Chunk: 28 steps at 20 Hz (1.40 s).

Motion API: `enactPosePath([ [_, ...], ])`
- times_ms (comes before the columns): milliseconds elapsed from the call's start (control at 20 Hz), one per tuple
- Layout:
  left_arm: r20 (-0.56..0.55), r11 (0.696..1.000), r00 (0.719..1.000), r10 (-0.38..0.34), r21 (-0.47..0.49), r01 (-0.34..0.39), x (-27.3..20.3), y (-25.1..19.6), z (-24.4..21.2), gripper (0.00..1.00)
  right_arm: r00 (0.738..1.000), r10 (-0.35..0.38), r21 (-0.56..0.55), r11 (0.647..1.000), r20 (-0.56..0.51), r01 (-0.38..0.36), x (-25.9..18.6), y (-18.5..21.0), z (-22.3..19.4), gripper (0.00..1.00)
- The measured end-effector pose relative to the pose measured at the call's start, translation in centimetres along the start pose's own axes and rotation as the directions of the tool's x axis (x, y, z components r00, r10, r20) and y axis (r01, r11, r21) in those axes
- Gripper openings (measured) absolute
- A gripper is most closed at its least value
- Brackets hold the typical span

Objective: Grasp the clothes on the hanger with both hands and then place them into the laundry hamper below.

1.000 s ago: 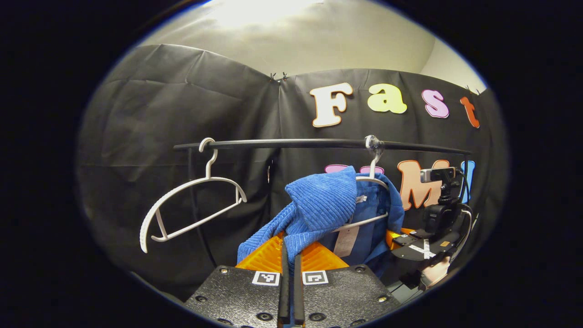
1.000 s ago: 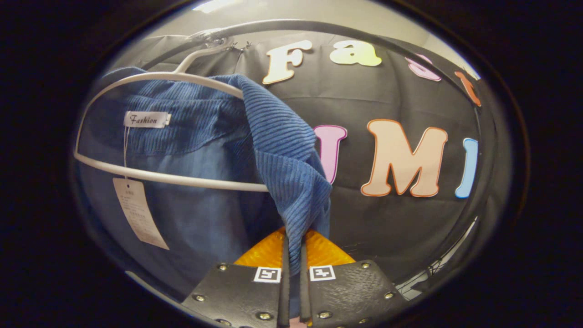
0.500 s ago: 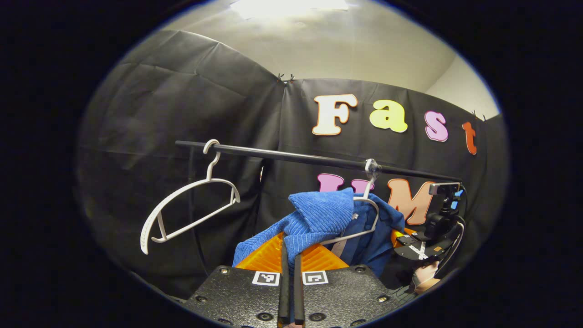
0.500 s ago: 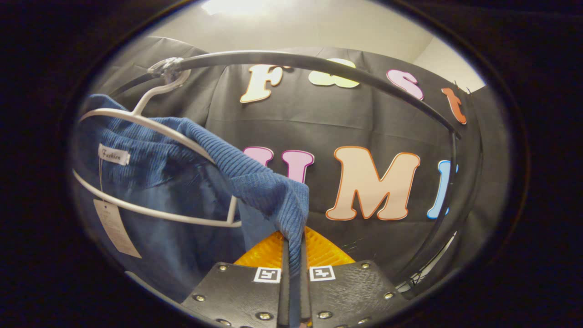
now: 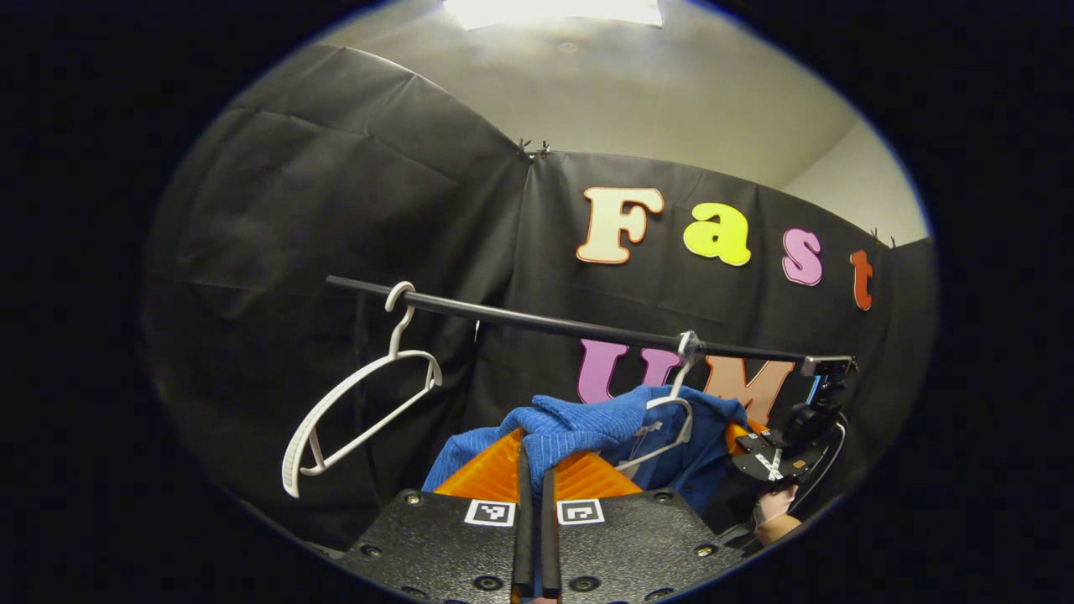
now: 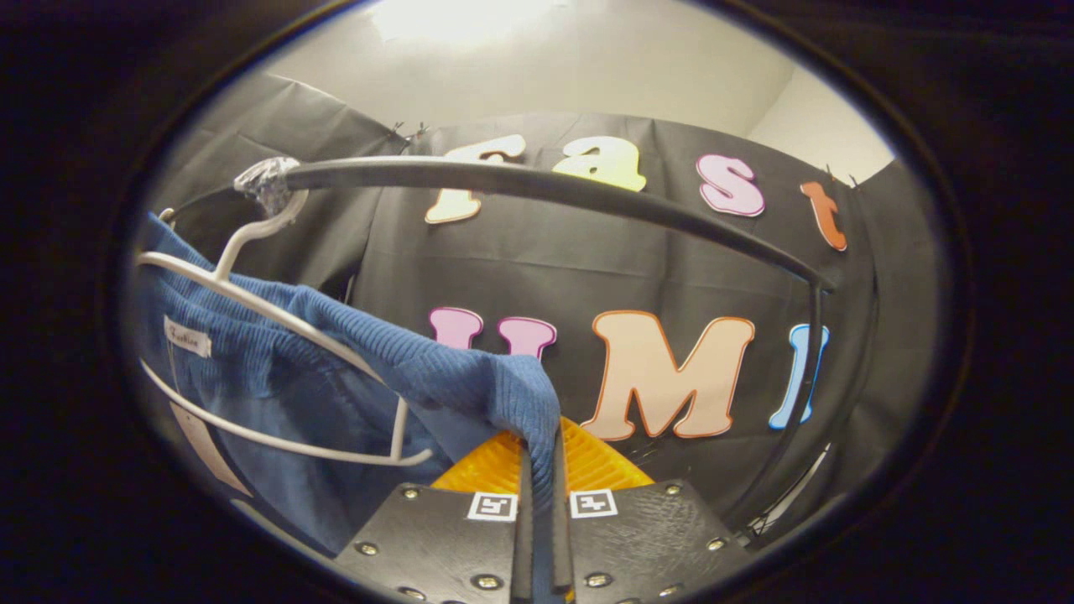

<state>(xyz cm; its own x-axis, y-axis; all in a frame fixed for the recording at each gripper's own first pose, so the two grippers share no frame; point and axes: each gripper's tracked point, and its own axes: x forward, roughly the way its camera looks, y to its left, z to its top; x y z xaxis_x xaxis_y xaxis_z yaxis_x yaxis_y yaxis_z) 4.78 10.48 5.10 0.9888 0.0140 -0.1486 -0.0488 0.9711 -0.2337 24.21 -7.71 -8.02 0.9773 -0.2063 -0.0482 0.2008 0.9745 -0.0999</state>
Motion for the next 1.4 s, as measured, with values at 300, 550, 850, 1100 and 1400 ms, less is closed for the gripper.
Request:
enactPosePath([
  [300, -0.056, 1.000, 0.998, 0.017, 0.004, -0.016, 0.1, 2.1, 0.2, 0.04, 1.000, 0.018, 0.004, 1.000, 0.018, -0.018, 0.1, 0.3, 0.9, 0.09],
  [550, -0.120, 0.996, 0.991, 0.060, 0.072, -0.052, 0.9, 4.6, -1.5, 0.04, 0.999, 0.034, 0.010, 0.999, 0.027, -0.034, 0.2, 0.8, 1.3, 0.04],
  [850, -0.093, 0.995, 0.993, 0.069, 0.080, -0.062, 3.3, 5.4, -2.8, 0.04, 0.999, 0.022, 0.004, 1.000, 0.032, -0.022, 1.2, 0.4, 1.3, 0.09],
  [1100, -0.048, 0.996, 0.998, 0.046, 0.083, -0.042, 6.3, 4.8, -2.7, 0.04, 0.999, -0.016, -0.011, 1.000, 0.041, 0.017, 2.4, -0.6, 0.9, 0.09],
  [1400, -0.042, 0.997, 0.999, -0.008, 0.071, 0.011, 9.1, 3.8, -3.8, 0.04, 0.999, -0.041, -0.035, 0.999, 0.019, 0.042, 4.4, -1.7, -0.8, 0.09],
])
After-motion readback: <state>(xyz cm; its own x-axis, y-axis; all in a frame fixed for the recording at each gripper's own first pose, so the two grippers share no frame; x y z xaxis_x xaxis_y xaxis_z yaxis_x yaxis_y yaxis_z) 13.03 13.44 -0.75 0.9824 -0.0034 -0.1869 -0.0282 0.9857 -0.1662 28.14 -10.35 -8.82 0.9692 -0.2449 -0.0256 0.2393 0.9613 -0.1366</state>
